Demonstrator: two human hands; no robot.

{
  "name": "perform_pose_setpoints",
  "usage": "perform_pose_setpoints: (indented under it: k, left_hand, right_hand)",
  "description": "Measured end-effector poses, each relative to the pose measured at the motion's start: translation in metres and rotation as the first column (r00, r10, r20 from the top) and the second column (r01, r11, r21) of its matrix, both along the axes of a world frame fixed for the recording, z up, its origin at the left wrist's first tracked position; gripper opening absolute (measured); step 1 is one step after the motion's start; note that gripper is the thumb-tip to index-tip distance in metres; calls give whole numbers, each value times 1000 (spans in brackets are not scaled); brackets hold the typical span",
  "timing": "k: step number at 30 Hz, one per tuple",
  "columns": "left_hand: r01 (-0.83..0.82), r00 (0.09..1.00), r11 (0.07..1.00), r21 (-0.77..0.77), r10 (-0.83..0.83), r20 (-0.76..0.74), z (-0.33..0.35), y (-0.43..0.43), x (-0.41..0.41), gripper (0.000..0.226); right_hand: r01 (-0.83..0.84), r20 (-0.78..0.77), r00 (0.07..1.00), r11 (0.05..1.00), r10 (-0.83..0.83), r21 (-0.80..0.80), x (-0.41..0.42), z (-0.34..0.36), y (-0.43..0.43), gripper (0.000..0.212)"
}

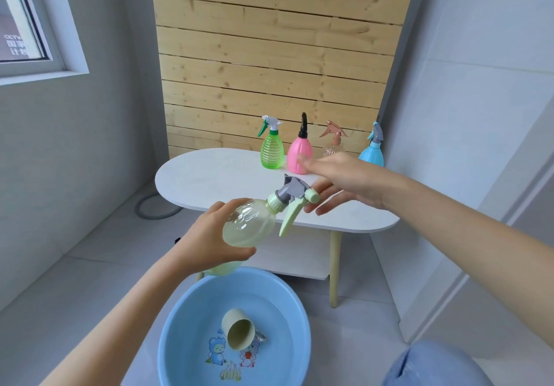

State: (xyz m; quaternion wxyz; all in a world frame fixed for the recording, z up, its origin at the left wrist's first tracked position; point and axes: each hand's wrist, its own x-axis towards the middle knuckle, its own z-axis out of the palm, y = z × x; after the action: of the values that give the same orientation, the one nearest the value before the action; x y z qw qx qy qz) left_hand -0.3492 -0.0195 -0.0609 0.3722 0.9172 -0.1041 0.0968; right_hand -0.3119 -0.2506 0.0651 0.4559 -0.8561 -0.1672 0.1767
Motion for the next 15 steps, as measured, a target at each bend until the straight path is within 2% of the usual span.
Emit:
perform_pose_setpoints:
  k: [1,4,7,11,13,15]
  left_hand:
    - [5,1000,1000,16,-5,10,1,-2,0,78]
    - [9,999,999,51,-11,36,5,-5,1,80]
    - [25,1000,999,39,-26,13,5,-3,2,80]
    - [48,997,998,-48,-51,-52,2,3,2,79]
    - [39,997,998,-59,-42,-58,0,3,1,80]
    - [22,998,998,-53,-25,-51,-1,2,2,82]
  right_hand:
    - [-22,25,999,998,23,-60,0,-1,2,33]
    - [-34,234,968,972,90,-233,2,-8,6,16]
    - [-67,388,903,953,183,-296,5,-12,5,20]
    - [-69,625,702,906,341,-417,5,-18,-4,21]
    - [-38,689,614,886,385,-461,7,-24,-8,28]
    - [-5,721,569,879,395,-477,10,-28,-12,32]
